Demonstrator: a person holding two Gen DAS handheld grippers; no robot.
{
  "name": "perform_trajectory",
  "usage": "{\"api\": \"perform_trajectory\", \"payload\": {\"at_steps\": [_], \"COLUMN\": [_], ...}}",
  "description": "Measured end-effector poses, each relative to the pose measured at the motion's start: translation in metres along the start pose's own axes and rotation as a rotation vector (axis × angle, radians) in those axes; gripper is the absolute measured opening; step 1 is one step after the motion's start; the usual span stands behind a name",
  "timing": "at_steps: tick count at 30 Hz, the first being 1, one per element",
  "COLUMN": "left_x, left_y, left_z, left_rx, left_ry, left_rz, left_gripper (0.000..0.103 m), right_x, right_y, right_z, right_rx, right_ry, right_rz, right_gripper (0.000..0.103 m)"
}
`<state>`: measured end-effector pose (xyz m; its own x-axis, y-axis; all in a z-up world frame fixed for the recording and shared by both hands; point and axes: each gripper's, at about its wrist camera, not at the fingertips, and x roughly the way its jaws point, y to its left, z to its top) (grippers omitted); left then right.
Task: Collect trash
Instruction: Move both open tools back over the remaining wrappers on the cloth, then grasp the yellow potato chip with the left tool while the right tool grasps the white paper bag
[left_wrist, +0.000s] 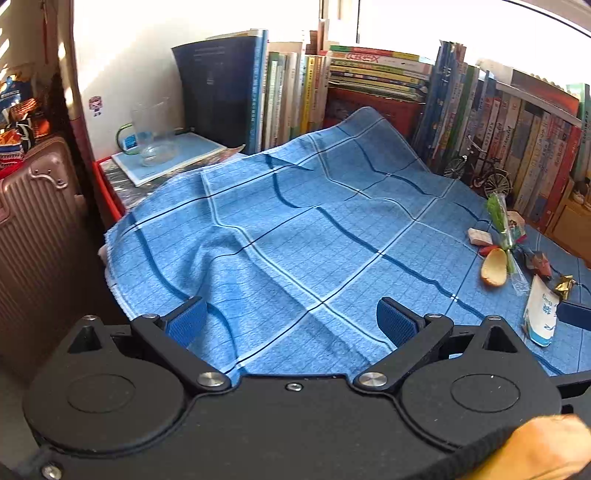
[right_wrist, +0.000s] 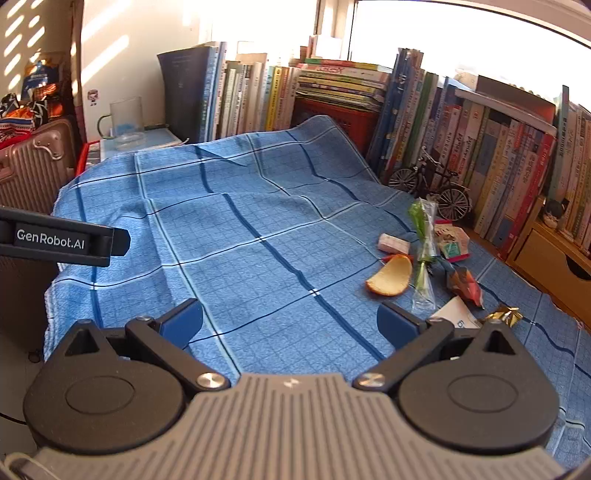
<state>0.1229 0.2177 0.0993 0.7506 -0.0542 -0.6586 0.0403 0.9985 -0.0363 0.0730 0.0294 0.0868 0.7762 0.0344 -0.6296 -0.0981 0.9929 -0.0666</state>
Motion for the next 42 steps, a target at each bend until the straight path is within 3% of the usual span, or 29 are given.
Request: {"api": "perform_trajectory", "payload": {"at_steps": [10,18,38,41,42], "left_x": [0.033,0.059,0.129,0.136,0.139], "left_y": [-0.065,-0.114,-0.202,-0.216,-0.218], "left_z": [0.015,0.029,0.041,0.038,0.037], "left_rx": [0.088,0.170,0.349,0.399,0.409], "left_ry": [0.034,0.049,0.138,0.144,0.147], "left_rz": [-0.150,-0.228,-0.396,-0.404,-0.409], "left_gripper": [0.098,0.098,0.097,0.090,0.084], "right_x": [0.020,0.036,0.079,0.082,0.083], "right_y": [-0.050,-0.088,-0.126,-0.127,-0.127], "right_z": [-0.007,-0.015,-0.033,-0.033,-0.033], "right_rx": [0.106,0.178,0.251,0.254,0.255], "right_ry": [0.068,0.114,0.184,0.176,0.179], "right_rz": [-0.132,-0.217,-0.206,-0.190,-0.194], "right_gripper": [0.103,0.103,0.103,0.103,0.103]}}
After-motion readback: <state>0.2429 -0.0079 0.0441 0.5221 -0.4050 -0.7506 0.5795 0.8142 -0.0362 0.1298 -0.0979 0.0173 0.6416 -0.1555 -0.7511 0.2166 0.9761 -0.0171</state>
